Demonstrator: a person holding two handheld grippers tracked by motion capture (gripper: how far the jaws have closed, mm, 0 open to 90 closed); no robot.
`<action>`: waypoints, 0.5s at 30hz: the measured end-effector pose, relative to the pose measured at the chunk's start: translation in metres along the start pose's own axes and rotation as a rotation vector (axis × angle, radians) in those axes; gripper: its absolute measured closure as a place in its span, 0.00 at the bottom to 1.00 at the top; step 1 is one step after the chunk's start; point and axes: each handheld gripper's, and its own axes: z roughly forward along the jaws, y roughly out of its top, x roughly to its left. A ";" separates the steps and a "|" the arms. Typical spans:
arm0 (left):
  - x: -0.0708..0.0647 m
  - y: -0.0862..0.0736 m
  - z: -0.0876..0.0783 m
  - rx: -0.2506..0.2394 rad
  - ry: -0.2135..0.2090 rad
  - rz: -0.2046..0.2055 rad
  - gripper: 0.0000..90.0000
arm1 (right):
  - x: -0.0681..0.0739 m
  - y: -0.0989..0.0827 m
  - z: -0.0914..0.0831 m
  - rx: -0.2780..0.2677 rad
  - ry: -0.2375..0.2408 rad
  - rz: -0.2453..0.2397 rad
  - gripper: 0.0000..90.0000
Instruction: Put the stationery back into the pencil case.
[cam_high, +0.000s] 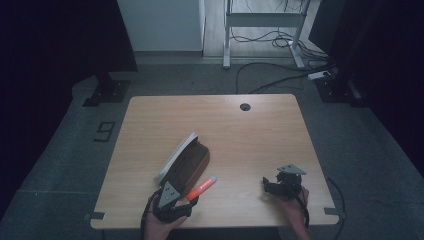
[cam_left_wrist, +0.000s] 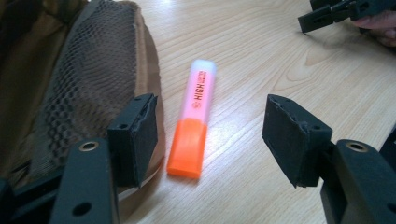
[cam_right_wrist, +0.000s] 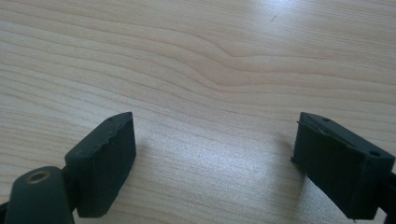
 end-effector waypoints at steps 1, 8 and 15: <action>-0.001 0.001 0.002 0.004 -0.002 0.002 0.40 | 0.000 0.000 0.000 -0.001 -0.001 -0.001 0.14; -0.012 0.005 0.021 0.048 -0.020 0.029 0.40 | 0.000 0.000 0.000 -0.001 0.000 -0.001 0.14; -0.018 0.007 0.042 0.106 0.000 0.043 0.40 | 0.000 0.000 0.000 -0.001 0.001 -0.001 0.14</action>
